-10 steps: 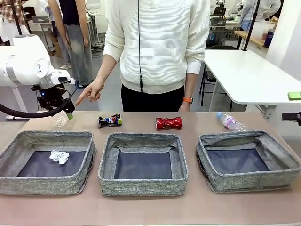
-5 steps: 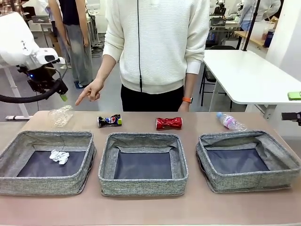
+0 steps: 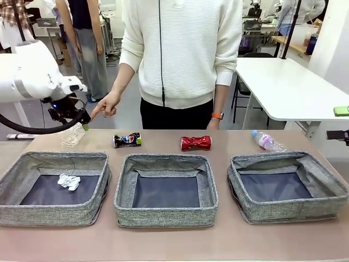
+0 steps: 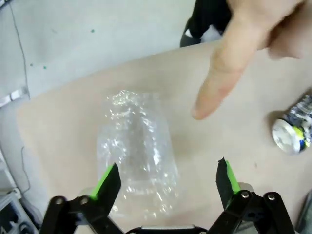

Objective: Sort the waste into the appropriate baskets.
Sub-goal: Pick up the waste item pointed out by the person.

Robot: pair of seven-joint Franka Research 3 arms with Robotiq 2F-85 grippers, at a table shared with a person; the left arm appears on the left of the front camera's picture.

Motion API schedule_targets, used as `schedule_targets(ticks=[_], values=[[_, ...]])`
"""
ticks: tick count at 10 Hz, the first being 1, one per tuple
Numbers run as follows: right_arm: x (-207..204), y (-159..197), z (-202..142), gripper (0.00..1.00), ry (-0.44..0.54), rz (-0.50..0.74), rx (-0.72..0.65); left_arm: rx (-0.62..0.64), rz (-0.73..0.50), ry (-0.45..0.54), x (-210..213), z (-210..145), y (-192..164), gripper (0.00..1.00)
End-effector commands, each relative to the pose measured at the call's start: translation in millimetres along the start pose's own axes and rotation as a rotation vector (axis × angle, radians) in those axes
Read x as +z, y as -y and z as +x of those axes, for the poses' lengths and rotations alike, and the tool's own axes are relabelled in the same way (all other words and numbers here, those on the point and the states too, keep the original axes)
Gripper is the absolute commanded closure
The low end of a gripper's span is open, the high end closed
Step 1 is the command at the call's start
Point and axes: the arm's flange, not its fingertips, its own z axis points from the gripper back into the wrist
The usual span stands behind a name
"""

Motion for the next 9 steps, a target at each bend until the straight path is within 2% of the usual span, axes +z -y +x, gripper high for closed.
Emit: schedule_targets(ticks=[1,2,6,9], values=[[1,-4,0,0.00,-0.004,0.002,-0.015,0.057,0.106,-0.016,-15,3,1,0.00],[1,-4,0,0.00,-0.004,0.002,-0.015,0.072,0.149,-0.016,-23,1,1,0.00],[1,-4,0,0.00,-0.004,0.002,-0.015,0.042,0.143,-0.092,-38,-8,3,0.00],[1,-4,0,0.00,-0.004,0.002,-0.015,0.034,0.123,-0.096,-36,-8,4,0.00]])
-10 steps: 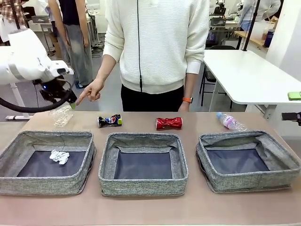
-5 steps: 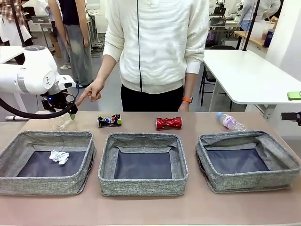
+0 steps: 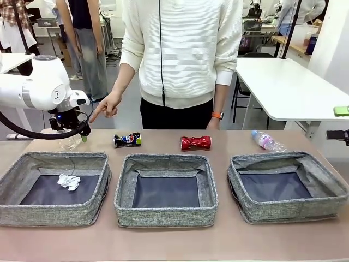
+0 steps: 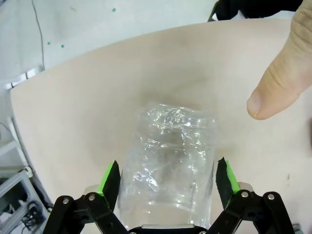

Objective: Sort the waste into the appropriate baskets.
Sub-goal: Pick up the waste item pointed out by the person.

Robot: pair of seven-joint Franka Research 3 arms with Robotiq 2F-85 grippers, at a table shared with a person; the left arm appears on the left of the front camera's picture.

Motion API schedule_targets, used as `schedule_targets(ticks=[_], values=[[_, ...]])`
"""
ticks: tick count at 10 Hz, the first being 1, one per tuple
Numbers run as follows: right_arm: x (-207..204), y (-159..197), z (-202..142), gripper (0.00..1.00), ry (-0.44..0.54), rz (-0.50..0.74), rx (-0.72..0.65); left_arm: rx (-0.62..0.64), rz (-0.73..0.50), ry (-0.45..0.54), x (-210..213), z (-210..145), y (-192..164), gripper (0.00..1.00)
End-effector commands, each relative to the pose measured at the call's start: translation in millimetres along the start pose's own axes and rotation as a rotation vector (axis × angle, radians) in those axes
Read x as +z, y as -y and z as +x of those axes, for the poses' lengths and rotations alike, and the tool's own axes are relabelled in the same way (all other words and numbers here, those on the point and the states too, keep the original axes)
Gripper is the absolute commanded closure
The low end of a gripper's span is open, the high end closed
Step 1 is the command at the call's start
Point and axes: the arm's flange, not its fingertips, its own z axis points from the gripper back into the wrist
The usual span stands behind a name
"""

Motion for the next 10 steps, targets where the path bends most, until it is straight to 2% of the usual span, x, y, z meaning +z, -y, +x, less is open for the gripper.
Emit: schedule_targets(ticks=[1,2,3,4,5,6,7,10], values=[[1,-4,0,0.00,-0.004,0.002,-0.015,-0.015,0.022,-0.008,3,0,-1,0.13],[1,-4,0,0.00,-0.004,0.002,-0.015,-0.005,0.039,-0.022,3,-1,0,0.59],[1,-4,0,0.00,-0.004,0.002,-0.015,-0.012,0.043,-0.023,3,-2,0,0.72],[1,-4,0,0.00,-0.004,0.002,-0.015,-0.008,0.045,-0.021,5,-3,-1,1.00],[1,-4,0,0.00,-0.004,0.002,-0.015,0.001,0.039,-0.019,9,-4,-4,1.00],[1,-4,0,0.00,-0.004,0.002,-0.015,0.026,0.046,-0.032,14,-5,-8,0.86],[1,-4,0,0.00,-0.004,0.002,-0.015,0.068,0.050,-0.090,17,-6,-12,0.95],[1,-4,0,0.00,-0.004,0.002,-0.015,0.117,0.072,-0.124,35,-16,-25,0.95]])
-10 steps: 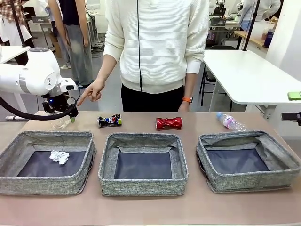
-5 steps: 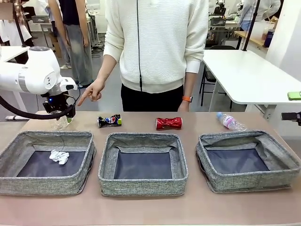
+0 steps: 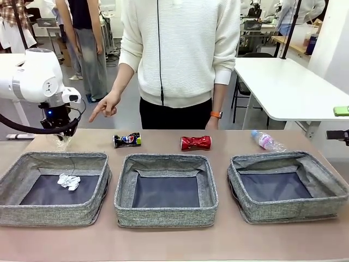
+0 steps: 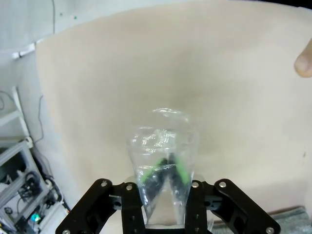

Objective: Sort the waste into the appropriate baskets.
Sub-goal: Pick up the waste item pointed out by the person.

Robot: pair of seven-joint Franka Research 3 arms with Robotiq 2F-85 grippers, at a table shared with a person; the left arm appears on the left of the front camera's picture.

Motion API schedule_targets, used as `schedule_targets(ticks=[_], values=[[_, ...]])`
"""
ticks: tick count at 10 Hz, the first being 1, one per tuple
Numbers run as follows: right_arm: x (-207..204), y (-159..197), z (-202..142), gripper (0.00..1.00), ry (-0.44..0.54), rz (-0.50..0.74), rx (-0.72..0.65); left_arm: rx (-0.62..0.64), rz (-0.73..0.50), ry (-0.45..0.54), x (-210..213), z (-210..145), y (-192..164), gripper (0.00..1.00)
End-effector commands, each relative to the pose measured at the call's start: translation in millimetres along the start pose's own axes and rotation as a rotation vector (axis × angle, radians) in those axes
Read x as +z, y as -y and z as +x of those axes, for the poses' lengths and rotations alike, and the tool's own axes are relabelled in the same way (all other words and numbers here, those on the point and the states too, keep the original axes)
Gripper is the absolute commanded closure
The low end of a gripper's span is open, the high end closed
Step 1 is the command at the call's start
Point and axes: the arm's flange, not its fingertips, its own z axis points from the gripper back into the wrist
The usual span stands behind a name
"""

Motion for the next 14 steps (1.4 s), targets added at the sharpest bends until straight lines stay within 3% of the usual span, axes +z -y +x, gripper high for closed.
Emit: schedule_targets(ticks=[1,4,6,7,8,9,10,11,14], values=[[1,-4,0,0.00,-0.004,0.002,-0.015,0.055,0.008,-0.022,21,-6,-5,0.95],[1,-4,0,0.00,-0.004,0.002,-0.015,0.242,-0.047,-0.053,95,-20,-24,0.95],[1,-4,0,0.00,-0.004,0.002,-0.015,0.351,-0.210,-0.127,168,-59,-41,0.95],[1,-4,0,0.00,-0.004,0.002,-0.015,0.449,-0.303,-0.108,204,-101,-50,0.95],[1,-4,0,0.00,-0.004,0.002,-0.015,0.463,-0.394,-0.025,231,-151,-61,0.95],[1,-4,0,0.00,-0.004,0.002,-0.015,0.369,-0.496,0.043,247,-194,-71,0.95],[1,-4,0,0.00,-0.004,0.002,-0.015,0.442,-0.510,0.109,251,-215,-81,0.95],[1,-4,0,0.00,-0.004,0.002,-0.015,0.406,-0.406,-0.056,252,-150,-65,0.95],[1,-4,0,0.00,-0.004,0.002,-0.015,0.406,-0.406,-0.056,252,-150,-65,0.95]])
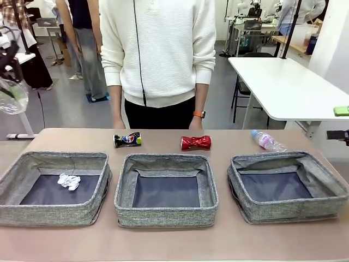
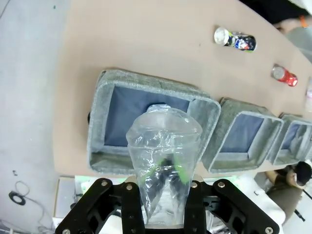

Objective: Sort the waste into the appropriate baskets.
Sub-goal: Pick up the waste item pointed out by the person.

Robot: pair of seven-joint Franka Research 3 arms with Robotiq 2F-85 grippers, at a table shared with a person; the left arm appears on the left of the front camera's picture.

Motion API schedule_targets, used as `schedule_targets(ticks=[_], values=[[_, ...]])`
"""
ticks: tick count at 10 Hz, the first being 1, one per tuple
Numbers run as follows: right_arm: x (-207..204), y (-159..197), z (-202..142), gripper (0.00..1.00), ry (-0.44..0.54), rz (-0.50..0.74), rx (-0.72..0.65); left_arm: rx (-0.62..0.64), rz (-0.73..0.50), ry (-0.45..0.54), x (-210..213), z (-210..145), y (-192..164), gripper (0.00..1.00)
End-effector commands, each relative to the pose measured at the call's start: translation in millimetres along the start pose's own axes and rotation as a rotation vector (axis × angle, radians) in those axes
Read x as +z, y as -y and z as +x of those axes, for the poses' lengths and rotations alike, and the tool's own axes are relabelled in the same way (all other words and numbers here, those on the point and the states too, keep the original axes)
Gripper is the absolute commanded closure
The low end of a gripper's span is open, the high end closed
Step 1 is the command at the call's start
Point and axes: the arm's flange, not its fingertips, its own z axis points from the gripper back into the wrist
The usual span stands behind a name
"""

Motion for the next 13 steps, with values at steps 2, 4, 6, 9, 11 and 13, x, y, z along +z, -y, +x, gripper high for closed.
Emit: schedule_targets(ticks=[2,4,6,9,11,13], values=[[1,-3,0,0.00,-0.002,0.003,-0.015,0.027,0.032,0.039,19,-25,34,0.92],[1,-3,0,0.00,-0.002,0.003,-0.015,-0.063,-0.033,0.090,72,-48,149,0.92],[1,-3,0,0.00,-0.002,0.003,-0.015,-0.134,-0.047,0.065,116,-97,255,0.92],[1,-3,0,0.00,-0.002,0.003,-0.015,-0.314,-0.003,0.088,131,-175,355,0.92],[1,-3,0,0.00,-0.002,0.003,-0.015,-0.391,0.005,0.086,131,-204,380,0.92],[1,-3,0,0.00,-0.002,0.003,-0.015,-0.436,0.040,0.086,114,-228,388,0.92]])
